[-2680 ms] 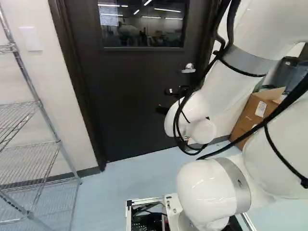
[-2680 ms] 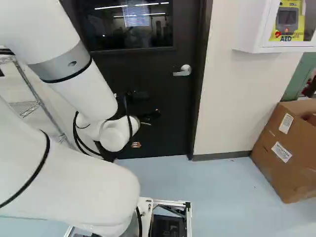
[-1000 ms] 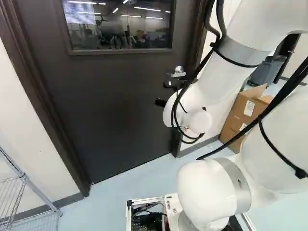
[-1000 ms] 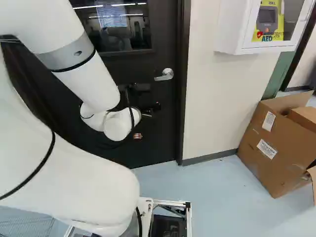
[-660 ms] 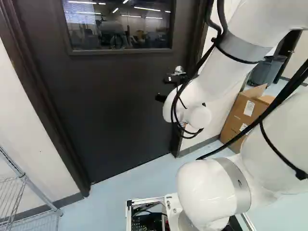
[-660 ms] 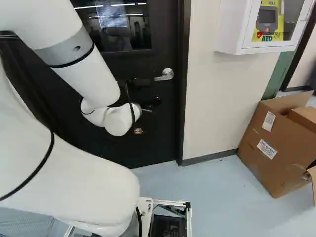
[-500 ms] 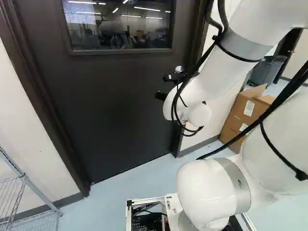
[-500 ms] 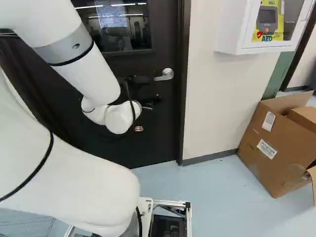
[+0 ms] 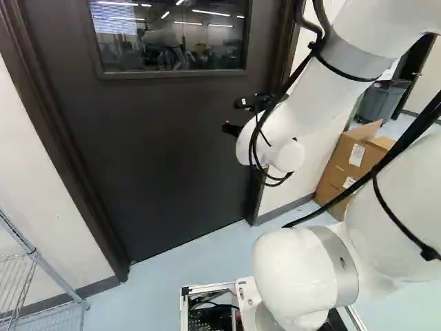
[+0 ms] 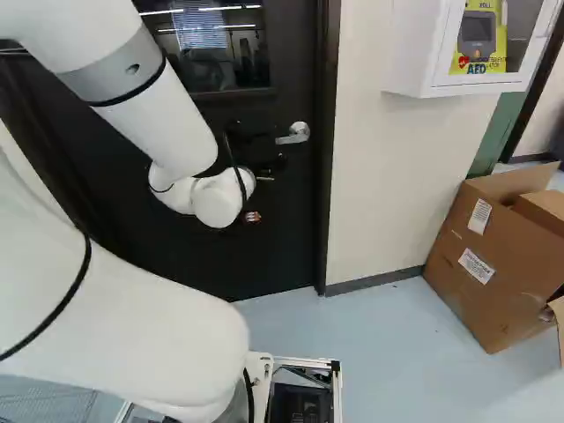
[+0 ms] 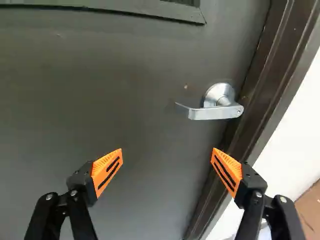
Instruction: Open the door and move inside
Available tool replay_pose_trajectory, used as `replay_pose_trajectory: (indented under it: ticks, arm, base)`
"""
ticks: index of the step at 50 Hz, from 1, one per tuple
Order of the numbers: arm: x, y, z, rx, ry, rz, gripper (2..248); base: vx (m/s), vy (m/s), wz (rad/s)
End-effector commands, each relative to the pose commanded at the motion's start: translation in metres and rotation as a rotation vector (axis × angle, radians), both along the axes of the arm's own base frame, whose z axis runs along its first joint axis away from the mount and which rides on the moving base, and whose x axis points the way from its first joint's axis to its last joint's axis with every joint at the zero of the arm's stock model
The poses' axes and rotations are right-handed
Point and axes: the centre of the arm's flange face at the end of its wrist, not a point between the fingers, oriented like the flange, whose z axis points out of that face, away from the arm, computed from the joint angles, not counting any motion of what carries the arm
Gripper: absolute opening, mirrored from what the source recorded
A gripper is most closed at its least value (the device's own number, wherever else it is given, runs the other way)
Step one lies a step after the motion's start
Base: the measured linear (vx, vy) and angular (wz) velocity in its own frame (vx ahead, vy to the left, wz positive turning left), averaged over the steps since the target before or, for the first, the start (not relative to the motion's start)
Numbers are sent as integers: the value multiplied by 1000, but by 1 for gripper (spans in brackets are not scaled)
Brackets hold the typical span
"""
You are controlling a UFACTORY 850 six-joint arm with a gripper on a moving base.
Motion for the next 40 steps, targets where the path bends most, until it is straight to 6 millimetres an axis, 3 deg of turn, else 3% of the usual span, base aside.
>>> replay_pose_trajectory:
  ticks: [40]
  arm:
    - [39,-7,47,-154,-148,180,247]
  base:
    - [0,0,0]
